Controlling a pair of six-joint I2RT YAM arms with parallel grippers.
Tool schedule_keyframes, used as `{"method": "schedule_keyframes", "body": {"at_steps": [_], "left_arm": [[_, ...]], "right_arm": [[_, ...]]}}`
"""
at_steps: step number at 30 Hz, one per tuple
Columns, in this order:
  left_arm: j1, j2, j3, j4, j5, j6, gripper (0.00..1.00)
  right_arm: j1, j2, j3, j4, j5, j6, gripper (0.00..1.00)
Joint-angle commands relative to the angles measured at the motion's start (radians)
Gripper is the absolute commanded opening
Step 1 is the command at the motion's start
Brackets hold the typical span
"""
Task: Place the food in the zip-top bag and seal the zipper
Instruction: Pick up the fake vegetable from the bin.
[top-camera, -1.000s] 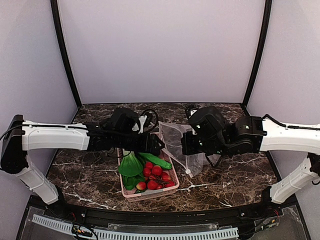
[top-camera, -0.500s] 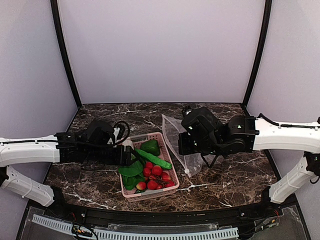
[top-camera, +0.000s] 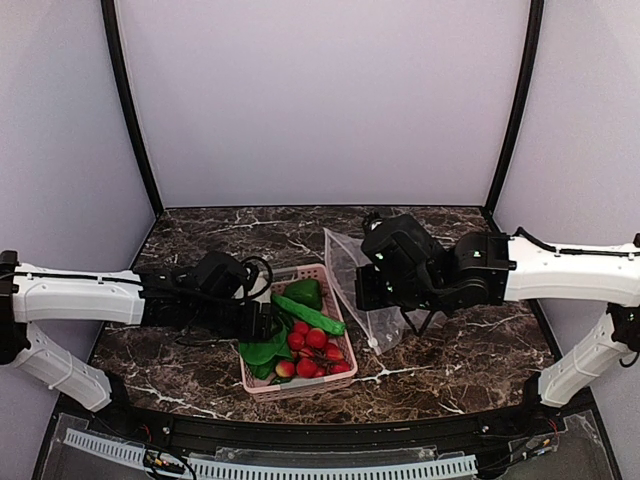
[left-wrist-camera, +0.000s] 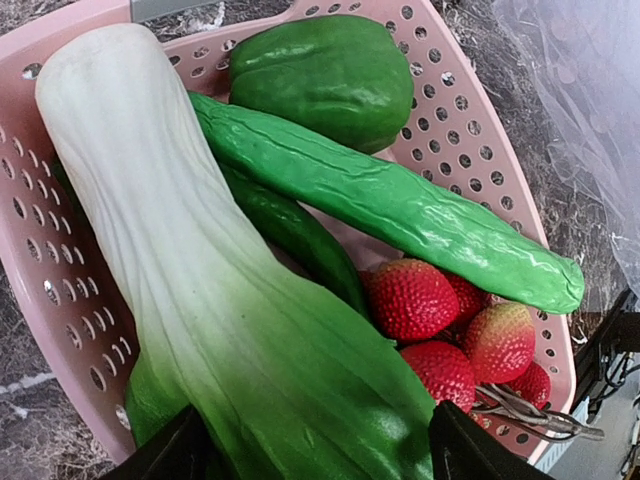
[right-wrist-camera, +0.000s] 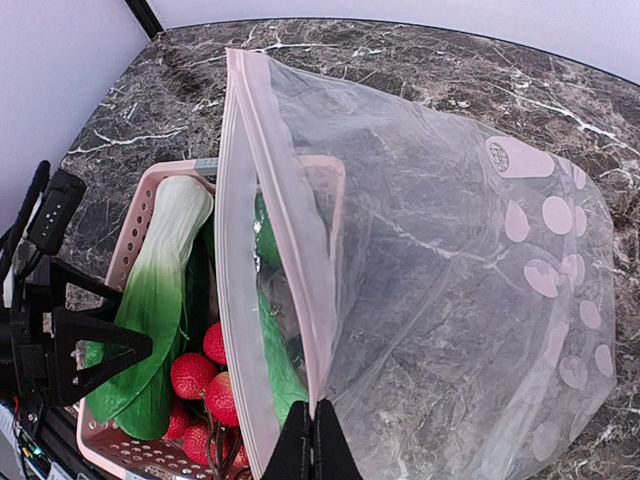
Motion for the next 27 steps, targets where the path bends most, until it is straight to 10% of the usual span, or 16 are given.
{"method": "schedule_keyframes", "body": {"at_steps": [1,15,27], "left_arm": [[0.007,0.056,0.027,-0.12,-0.07,0.021,0.77],[0.006,0.221,0.127,-0.205,-0.117,0.058,0.74],[-0.002,0.292,0.17,-0.249,-0.172,0.055,0.43]], "right_arm": [[0.009,0.01,0.023,0.034,-0.002,-0.013,0.0],[0.009,0.006,0.011,0.064,-0.018,-0.028,0.0],[0.009,-0.009,-0.009,0.076,-0.018,-0.035,0.0]]}}
